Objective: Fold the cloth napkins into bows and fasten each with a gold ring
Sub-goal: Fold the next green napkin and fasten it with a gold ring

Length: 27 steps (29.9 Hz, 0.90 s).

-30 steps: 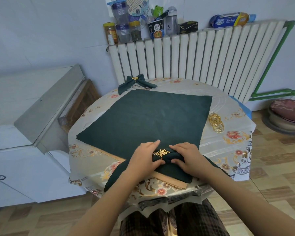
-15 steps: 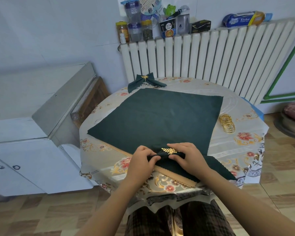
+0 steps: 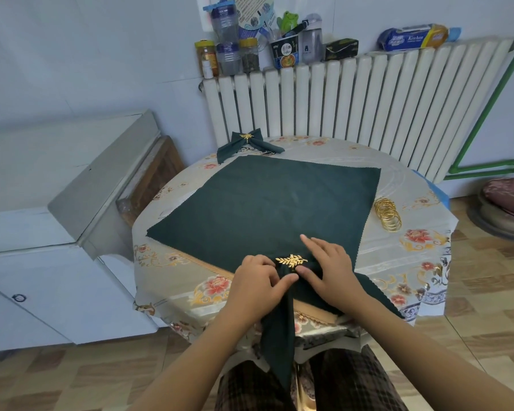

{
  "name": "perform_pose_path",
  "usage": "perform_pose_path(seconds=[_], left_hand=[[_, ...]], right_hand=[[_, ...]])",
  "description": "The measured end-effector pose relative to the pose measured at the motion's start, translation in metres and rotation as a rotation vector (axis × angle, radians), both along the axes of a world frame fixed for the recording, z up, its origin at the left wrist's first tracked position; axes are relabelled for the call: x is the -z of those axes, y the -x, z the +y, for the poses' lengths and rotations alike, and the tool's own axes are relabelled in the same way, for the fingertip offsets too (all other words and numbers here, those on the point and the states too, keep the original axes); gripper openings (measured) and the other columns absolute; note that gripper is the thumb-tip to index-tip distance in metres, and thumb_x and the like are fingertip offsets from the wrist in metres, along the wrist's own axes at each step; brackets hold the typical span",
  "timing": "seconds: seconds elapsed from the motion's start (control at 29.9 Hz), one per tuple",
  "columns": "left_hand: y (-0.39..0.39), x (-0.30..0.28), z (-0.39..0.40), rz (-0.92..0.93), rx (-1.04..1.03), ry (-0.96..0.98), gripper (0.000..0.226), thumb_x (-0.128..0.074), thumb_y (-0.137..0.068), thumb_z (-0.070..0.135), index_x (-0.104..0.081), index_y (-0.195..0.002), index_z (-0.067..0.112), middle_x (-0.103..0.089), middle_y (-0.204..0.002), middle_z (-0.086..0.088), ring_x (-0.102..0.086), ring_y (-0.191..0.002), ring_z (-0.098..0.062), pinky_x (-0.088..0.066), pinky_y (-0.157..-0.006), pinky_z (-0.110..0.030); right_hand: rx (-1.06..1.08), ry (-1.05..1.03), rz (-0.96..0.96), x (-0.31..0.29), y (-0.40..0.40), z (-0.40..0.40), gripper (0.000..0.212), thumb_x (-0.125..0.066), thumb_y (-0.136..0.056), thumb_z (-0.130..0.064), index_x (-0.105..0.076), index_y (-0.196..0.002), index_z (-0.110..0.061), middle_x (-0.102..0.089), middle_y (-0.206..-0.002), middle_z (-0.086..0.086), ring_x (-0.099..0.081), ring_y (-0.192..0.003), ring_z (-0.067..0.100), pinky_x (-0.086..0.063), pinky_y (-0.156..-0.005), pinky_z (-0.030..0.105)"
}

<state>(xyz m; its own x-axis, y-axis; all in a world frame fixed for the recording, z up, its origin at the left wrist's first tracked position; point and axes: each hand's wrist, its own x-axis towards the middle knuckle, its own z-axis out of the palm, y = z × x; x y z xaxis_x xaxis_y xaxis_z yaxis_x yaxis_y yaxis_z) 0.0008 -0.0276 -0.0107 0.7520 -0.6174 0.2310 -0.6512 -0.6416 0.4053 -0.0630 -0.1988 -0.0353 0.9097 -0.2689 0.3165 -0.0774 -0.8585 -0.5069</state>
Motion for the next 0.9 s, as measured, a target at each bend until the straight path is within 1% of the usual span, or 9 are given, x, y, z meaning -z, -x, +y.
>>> perform_pose_path(seconds=[0.07, 0.1, 0.17, 0.23, 0.37, 0.5, 0.67, 0.77, 0.9], left_hand=[[-0.005, 0.005, -0.003, -0.066, -0.009, 0.135, 0.031, -0.066, -0.082, 0.047, -0.058, -0.069, 0.019, -0.052, -0.096, 0.007, -0.044, -0.098, -0.010, -0.040, -0.088, -0.027], [-0.008, 0.007, -0.005, -0.077, 0.001, 0.185, 0.027, -0.068, -0.080, 0.044, -0.055, -0.078, 0.020, -0.049, -0.103, 0.007, -0.042, -0.104, -0.010, -0.036, -0.092, -0.026], [-0.012, 0.008, -0.010, 0.034, 0.071, 0.192, 0.037, -0.065, -0.084, 0.043, -0.053, -0.114, 0.025, -0.040, -0.131, 0.007, -0.031, -0.126, -0.007, -0.021, -0.103, -0.023], [-0.015, 0.011, -0.015, 0.149, 0.134, 0.075, 0.052, -0.051, -0.093, 0.044, -0.035, -0.141, 0.035, -0.031, -0.146, 0.012, -0.023, -0.135, -0.002, -0.011, -0.104, -0.022], [-0.018, 0.018, -0.022, 0.123, 0.049, 0.034, 0.042, -0.041, -0.095, 0.049, -0.043, -0.136, 0.041, -0.054, -0.126, 0.013, -0.040, -0.122, -0.008, -0.013, -0.090, -0.023], [-0.018, 0.021, -0.022, 0.085, 0.031, 0.035, 0.046, -0.038, -0.089, 0.054, -0.046, -0.134, 0.043, -0.055, -0.115, 0.012, -0.042, -0.114, -0.010, -0.014, -0.088, -0.024], [-0.016, 0.017, -0.020, 0.180, 0.030, 0.052, 0.044, -0.040, -0.098, 0.044, -0.038, -0.141, 0.037, -0.049, -0.131, 0.010, -0.035, -0.126, -0.011, -0.013, -0.101, -0.028], [-0.017, 0.010, -0.014, 0.232, -0.211, 0.207, 0.040, -0.037, -0.100, 0.035, -0.047, -0.136, 0.022, -0.053, -0.133, 0.002, -0.040, -0.126, -0.019, -0.025, -0.104, -0.036], [-0.031, 0.003, -0.004, 0.319, -0.423, -0.049, 0.039, -0.040, -0.096, 0.047, -0.062, -0.111, 0.019, -0.062, -0.113, -0.002, -0.051, -0.109, -0.024, -0.042, -0.095, -0.039]], right_hand=[[0.118, -0.152, -0.020, 0.000, 0.008, -0.001, 0.050, -0.051, -0.094, -0.035, -0.041, -0.139, -0.016, -0.052, -0.130, 0.003, -0.045, -0.119, 0.020, -0.034, -0.100, 0.031], [0.165, -0.207, -0.030, -0.001, 0.011, 0.001, 0.046, -0.051, -0.095, -0.030, -0.043, -0.137, -0.014, -0.054, -0.124, 0.003, -0.048, -0.115, 0.018, -0.037, -0.097, 0.029], [0.216, -0.265, -0.052, -0.003, 0.016, 0.005, 0.037, -0.053, -0.094, -0.024, -0.047, -0.129, -0.012, -0.055, -0.109, 0.001, -0.052, -0.105, 0.016, -0.042, -0.089, 0.027], [0.225, -0.296, -0.077, -0.005, 0.019, 0.011, 0.026, -0.057, -0.092, -0.019, -0.051, -0.116, -0.013, -0.054, -0.097, -0.002, -0.054, -0.092, 0.014, -0.045, -0.080, 0.027], [0.206, -0.321, -0.061, -0.005, 0.028, 0.025, 0.014, -0.056, -0.090, -0.012, -0.046, -0.094, -0.019, -0.049, -0.083, -0.006, -0.050, -0.075, 0.009, -0.043, -0.065, 0.026], [0.158, -0.282, -0.035, -0.001, 0.033, 0.041, 0.013, -0.052, -0.091, -0.010, -0.044, -0.085, -0.019, -0.046, -0.081, -0.008, -0.048, -0.071, 0.008, -0.042, -0.061, 0.029], [0.185, -0.309, -0.011, -0.013, 0.033, 0.034, 0.012, -0.055, -0.089, -0.014, -0.047, -0.094, -0.020, -0.050, -0.086, -0.006, -0.051, -0.074, 0.007, -0.047, -0.064, 0.027], [0.244, -0.300, -0.027, -0.025, 0.024, 0.016, 0.016, -0.055, -0.089, -0.018, -0.052, -0.105, -0.020, -0.053, -0.095, -0.004, -0.053, -0.079, 0.009, -0.048, -0.071, 0.028], [0.320, -0.253, 0.239, -0.033, -0.003, -0.021, 0.029, -0.050, -0.093, -0.033, -0.064, -0.112, -0.016, -0.065, -0.107, 0.001, -0.059, -0.097, 0.019, -0.049, -0.085, 0.033]])
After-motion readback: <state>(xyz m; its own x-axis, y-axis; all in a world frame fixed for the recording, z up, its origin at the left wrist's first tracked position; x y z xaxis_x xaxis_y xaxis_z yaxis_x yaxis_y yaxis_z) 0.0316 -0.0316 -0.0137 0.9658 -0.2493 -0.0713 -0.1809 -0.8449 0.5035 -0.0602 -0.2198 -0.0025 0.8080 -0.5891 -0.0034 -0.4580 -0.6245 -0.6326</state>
